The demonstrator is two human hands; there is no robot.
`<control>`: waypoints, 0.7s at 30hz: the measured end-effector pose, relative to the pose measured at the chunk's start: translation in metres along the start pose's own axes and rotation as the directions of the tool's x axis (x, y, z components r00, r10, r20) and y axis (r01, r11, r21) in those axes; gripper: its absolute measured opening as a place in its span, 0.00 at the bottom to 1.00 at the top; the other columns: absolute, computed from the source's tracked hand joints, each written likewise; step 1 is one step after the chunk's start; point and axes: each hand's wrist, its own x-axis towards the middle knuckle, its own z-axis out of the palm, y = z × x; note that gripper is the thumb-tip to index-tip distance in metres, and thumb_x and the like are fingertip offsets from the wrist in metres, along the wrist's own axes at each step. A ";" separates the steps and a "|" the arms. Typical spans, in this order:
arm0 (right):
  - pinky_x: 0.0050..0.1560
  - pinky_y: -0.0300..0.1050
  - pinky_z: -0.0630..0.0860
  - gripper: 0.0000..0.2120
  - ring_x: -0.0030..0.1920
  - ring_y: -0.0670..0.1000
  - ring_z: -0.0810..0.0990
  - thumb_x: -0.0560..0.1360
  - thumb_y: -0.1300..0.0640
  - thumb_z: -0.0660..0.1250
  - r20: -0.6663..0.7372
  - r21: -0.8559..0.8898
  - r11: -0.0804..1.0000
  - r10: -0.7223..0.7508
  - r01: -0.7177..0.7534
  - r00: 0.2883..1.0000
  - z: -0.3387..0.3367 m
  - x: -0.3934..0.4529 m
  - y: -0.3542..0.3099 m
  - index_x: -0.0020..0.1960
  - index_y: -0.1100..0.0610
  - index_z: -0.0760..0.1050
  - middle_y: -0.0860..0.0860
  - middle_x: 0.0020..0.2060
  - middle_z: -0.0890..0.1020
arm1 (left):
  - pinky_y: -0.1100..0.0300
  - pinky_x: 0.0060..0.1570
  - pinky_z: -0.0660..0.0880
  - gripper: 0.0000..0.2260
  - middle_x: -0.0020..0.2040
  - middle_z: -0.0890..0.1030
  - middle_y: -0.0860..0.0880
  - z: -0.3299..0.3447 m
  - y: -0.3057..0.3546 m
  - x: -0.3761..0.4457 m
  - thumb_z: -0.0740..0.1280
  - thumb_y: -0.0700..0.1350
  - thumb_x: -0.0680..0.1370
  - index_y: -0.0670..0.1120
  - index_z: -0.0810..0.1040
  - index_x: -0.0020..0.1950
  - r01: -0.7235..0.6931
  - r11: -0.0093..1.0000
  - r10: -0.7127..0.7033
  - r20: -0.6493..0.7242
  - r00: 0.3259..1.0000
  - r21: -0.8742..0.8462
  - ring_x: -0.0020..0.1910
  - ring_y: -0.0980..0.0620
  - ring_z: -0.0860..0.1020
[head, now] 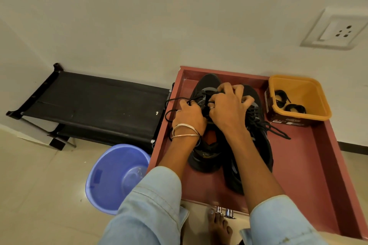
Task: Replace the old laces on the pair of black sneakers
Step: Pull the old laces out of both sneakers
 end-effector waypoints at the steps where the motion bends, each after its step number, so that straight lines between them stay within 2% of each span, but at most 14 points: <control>1: 0.60 0.55 0.55 0.08 0.66 0.52 0.61 0.73 0.59 0.66 -0.020 0.070 0.998 0.005 -0.004 1.000 -0.001 0.000 0.000 0.48 0.51 0.82 0.45 0.62 0.72 | 0.46 0.52 0.74 0.19 0.66 0.64 0.39 0.001 0.000 0.000 0.62 0.47 0.79 0.41 0.67 0.67 0.004 1.000 -0.004 0.004 1.000 -0.002 0.56 0.36 0.75; 3: 0.57 0.51 0.56 0.09 0.61 0.48 0.68 0.74 0.61 0.65 -0.090 0.264 0.964 0.043 -0.018 0.995 -0.009 0.001 -0.001 0.45 0.52 0.83 0.42 0.54 0.78 | 0.45 0.53 0.74 0.19 0.67 0.64 0.39 0.001 0.000 0.001 0.62 0.47 0.79 0.41 0.67 0.67 0.016 1.000 -0.016 0.013 1.000 -0.014 0.56 0.36 0.74; 5: 0.56 0.44 0.64 0.08 0.50 0.43 0.76 0.74 0.63 0.66 -0.214 0.536 0.844 0.139 -0.003 0.967 -0.020 0.003 -0.002 0.45 0.55 0.84 0.40 0.44 0.81 | 0.45 0.53 0.73 0.19 0.67 0.63 0.39 0.000 -0.001 0.001 0.62 0.47 0.78 0.41 0.67 0.67 0.027 0.999 -0.027 0.014 1.000 -0.025 0.57 0.35 0.74; 6: 0.55 0.42 0.72 0.07 0.46 0.42 0.79 0.75 0.63 0.67 -0.253 0.711 0.703 0.208 0.036 0.945 -0.027 0.003 -0.003 0.47 0.57 0.84 0.42 0.41 0.82 | 0.45 0.53 0.73 0.20 0.67 0.63 0.39 0.000 -0.001 0.001 0.62 0.47 0.78 0.41 0.67 0.68 0.029 0.999 -0.029 0.012 1.000 -0.025 0.57 0.34 0.74; 8: 0.51 0.44 0.79 0.07 0.43 0.49 0.83 0.77 0.65 0.65 -0.224 0.955 0.263 0.345 0.135 0.912 -0.037 0.004 -0.003 0.47 0.60 0.82 0.50 0.40 0.85 | 0.45 0.53 0.73 0.20 0.68 0.62 0.39 0.000 -0.001 0.001 0.62 0.47 0.78 0.41 0.67 0.68 0.031 0.999 -0.031 0.008 0.999 -0.016 0.58 0.34 0.73; 10: 0.44 0.49 0.81 0.10 0.37 0.57 0.81 0.80 0.65 0.58 -0.070 0.974 -0.173 0.382 0.146 0.922 -0.041 0.004 -0.002 0.45 0.60 0.77 0.56 0.36 0.81 | 0.45 0.52 0.73 0.20 0.67 0.63 0.39 0.000 0.000 0.000 0.62 0.47 0.78 0.40 0.67 0.68 0.033 0.999 -0.033 0.004 0.999 -0.011 0.57 0.35 0.74; 11: 0.37 0.48 0.79 0.10 0.33 0.55 0.77 0.81 0.65 0.56 -0.009 0.951 -0.284 0.372 0.123 0.928 -0.040 0.006 -0.001 0.45 0.60 0.74 0.56 0.33 0.78 | 0.45 0.51 0.73 0.20 0.67 0.63 0.39 0.000 0.000 0.000 0.62 0.47 0.78 0.40 0.67 0.68 0.032 0.999 -0.032 0.002 0.999 -0.011 0.57 0.35 0.74; 12: 0.32 0.45 0.75 0.10 0.30 0.51 0.72 0.82 0.64 0.56 0.014 0.952 -0.290 0.369 0.100 0.929 -0.038 0.007 0.001 0.45 0.60 0.73 0.54 0.31 0.74 | 0.45 0.52 0.73 0.19 0.67 0.63 0.40 0.000 0.000 0.000 0.62 0.46 0.79 0.40 0.67 0.68 0.028 1.000 -0.028 0.001 1.000 -0.012 0.57 0.35 0.74; 13: 0.30 0.43 0.71 0.09 0.29 0.48 0.69 0.81 0.63 0.57 -0.009 0.980 -0.182 0.366 0.081 0.930 -0.035 0.009 0.002 0.46 0.60 0.74 0.51 0.30 0.72 | 0.45 0.52 0.73 0.19 0.67 0.63 0.40 0.000 0.000 0.001 0.62 0.46 0.79 0.40 0.67 0.67 0.023 1.000 -0.023 -0.001 1.000 -0.014 0.57 0.35 0.74; 15: 0.34 0.40 0.72 0.05 0.33 0.43 0.72 0.79 0.60 0.62 -0.159 0.953 0.293 0.286 0.072 0.945 -0.027 0.011 0.005 0.49 0.58 0.77 0.46 0.33 0.75 | 0.46 0.53 0.73 0.19 0.68 0.63 0.40 0.001 -0.001 0.001 0.62 0.45 0.78 0.41 0.67 0.67 0.015 1.000 -0.015 -0.005 1.000 -0.020 0.58 0.35 0.73; 17: 0.46 0.40 0.76 0.07 0.45 0.44 0.77 0.76 0.58 0.67 -0.237 0.629 0.766 0.025 0.134 0.971 -0.016 0.011 0.006 0.53 0.56 0.80 0.49 0.44 0.80 | 0.46 0.53 0.72 0.18 0.68 0.63 0.40 0.001 -0.003 0.003 0.61 0.45 0.78 0.41 0.67 0.67 0.009 1.000 -0.009 -0.011 1.000 -0.029 0.58 0.35 0.73; 18: 0.51 0.43 0.76 0.10 0.51 0.47 0.76 0.75 0.58 0.68 -0.162 0.413 0.897 -0.099 0.158 0.982 -0.010 0.010 0.007 0.55 0.57 0.80 0.51 0.50 0.78 | 0.46 0.52 0.72 0.18 0.67 0.64 0.40 0.001 -0.003 0.003 0.61 0.44 0.79 0.41 0.67 0.67 0.006 0.999 -0.007 -0.012 1.000 -0.035 0.57 0.35 0.73; 19: 0.53 0.45 0.75 0.12 0.56 0.51 0.73 0.75 0.59 0.67 -0.059 0.243 0.956 -0.157 0.167 0.986 -0.003 0.009 0.006 0.58 0.58 0.79 0.53 0.54 0.75 | 0.46 0.51 0.73 0.17 0.67 0.64 0.40 0.001 -0.003 0.003 0.60 0.44 0.79 0.41 0.68 0.66 0.005 0.999 -0.005 -0.016 1.000 -0.038 0.56 0.35 0.74; 21: 0.51 0.46 0.74 0.13 0.60 0.54 0.69 0.76 0.61 0.66 0.024 0.081 0.987 -0.138 0.136 0.990 0.004 0.007 0.004 0.60 0.59 0.78 0.54 0.58 0.72 | 0.47 0.51 0.73 0.16 0.66 0.65 0.40 0.002 -0.003 0.003 0.60 0.44 0.79 0.42 0.68 0.66 0.003 1.000 -0.004 -0.021 1.000 -0.031 0.55 0.36 0.74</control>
